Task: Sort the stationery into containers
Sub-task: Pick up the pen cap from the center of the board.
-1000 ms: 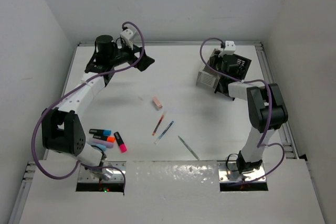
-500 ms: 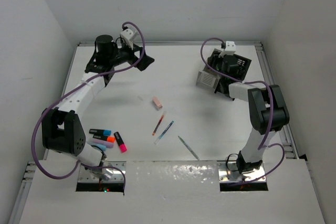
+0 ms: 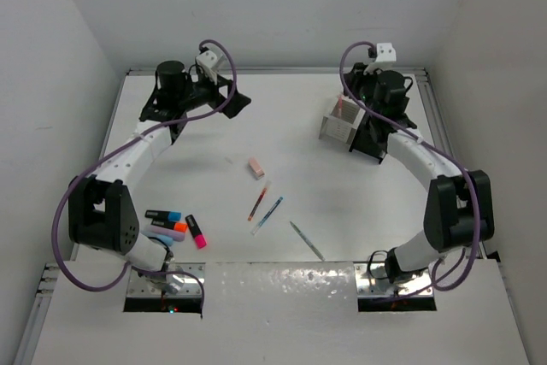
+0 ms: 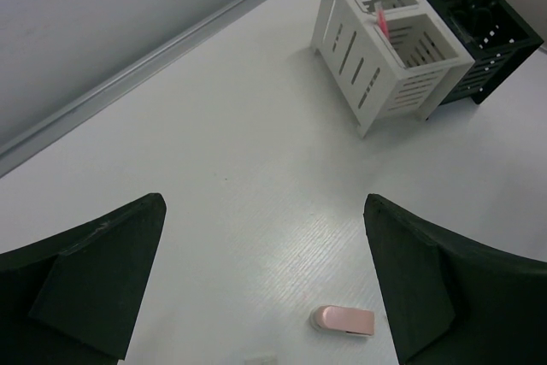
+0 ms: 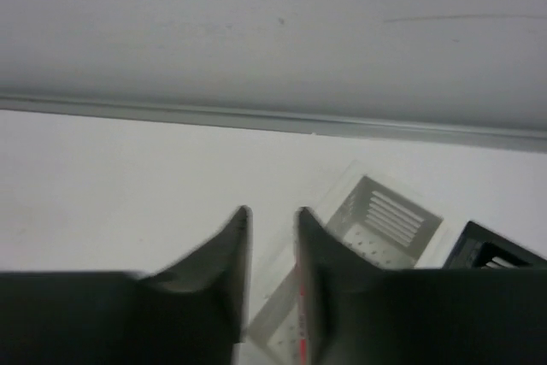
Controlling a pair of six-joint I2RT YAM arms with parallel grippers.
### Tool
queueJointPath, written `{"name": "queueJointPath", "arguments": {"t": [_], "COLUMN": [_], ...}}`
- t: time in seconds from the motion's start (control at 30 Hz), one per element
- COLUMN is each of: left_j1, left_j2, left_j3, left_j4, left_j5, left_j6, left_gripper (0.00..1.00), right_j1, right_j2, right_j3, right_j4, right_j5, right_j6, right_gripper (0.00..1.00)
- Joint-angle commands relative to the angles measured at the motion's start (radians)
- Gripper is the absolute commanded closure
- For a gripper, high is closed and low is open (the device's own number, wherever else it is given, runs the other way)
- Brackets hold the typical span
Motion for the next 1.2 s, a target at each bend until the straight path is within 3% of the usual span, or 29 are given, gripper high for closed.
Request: {"name": "queueJointPath", "arguments": {"t": [0.0,0.03,0.1,0.13,0.17,0.27,0.43,0.53,0.67,0.73,0.83,0.87,0.9,0.97,1.03,1.17], "left_j1": [0.016,0.018,0.025,0.028,0.028,0.038,0.056,0.074,0.078,0.070,0.030,0.022,0.024,0.010,-0.011,-0.031], "left_j2": [-0.057,-0.067,-0.077,-0.090,-0.098,-0.126,-0.192,-0.221,-0.248,-0.256,-0.235,-0.221,-0.187,-0.134,-0.034,0.225], "left_j3": [-0.020,-0.025,-0.036,-0.051,-0.057,-0.080,-0.146,-0.186,-0.213,-0.229,-0.227,-0.221,-0.201,-0.154,-0.073,0.160], "left_j4": [0.042,0.036,-0.001,-0.021,-0.053,-0.145,-0.203,-0.245,-0.331,-0.342,-0.413,-0.465,-0.490,-0.651,-0.799,-1.100], "left_j5": [-0.049,-0.066,-0.103,-0.106,-0.105,-0.116,-0.217,-0.261,-0.208,-0.160,-0.125,-0.119,-0.108,-0.103,-0.128,-0.133], "left_j6": [-0.016,-0.025,-0.045,-0.042,-0.031,-0.025,-0.062,-0.091,0.016,0.126,0.527,0.732,0.809,1.082,1.240,1.388], "left_gripper": [0.00,0.01,0.09,0.14,0.24,0.38,0.39,0.37,0.29,0.28,0.24,0.24,0.24,0.25,0.30,0.41], "right_j1": [0.077,0.099,0.174,0.201,0.229,0.323,0.465,0.528,0.554,0.562,0.562,0.565,0.564,0.565,0.565,0.576], "right_j2": [-0.059,-0.065,-0.082,-0.085,-0.087,-0.052,0.028,0.051,0.039,0.016,-0.062,-0.106,-0.128,-0.171,-0.191,-0.237], "right_j3": [0.084,0.086,0.080,0.071,0.063,0.063,0.105,0.131,0.132,0.088,-0.026,-0.055,-0.108,-0.164,-0.185,-0.230], "right_j4": [-0.267,-0.315,-0.436,-0.458,-0.469,-0.568,-0.667,-0.700,-0.791,-0.831,-0.820,-0.790,-0.779,-0.765,-0.766,-0.777], "right_j5": [-0.014,-0.011,0.034,0.060,0.089,0.069,0.083,0.126,0.138,0.166,0.190,0.200,0.203,0.212,0.220,0.250], "right_j6": [-0.039,-0.037,-0.037,-0.008,0.015,0.058,0.185,0.197,0.214,0.228,0.243,0.247,0.251,0.253,0.253,0.241], "right_gripper": [0.81,0.94,0.92,0.86,0.72,0.54,0.38,0.36,0.35,0.35,0.34,0.34,0.34,0.34,0.33,0.33]}}
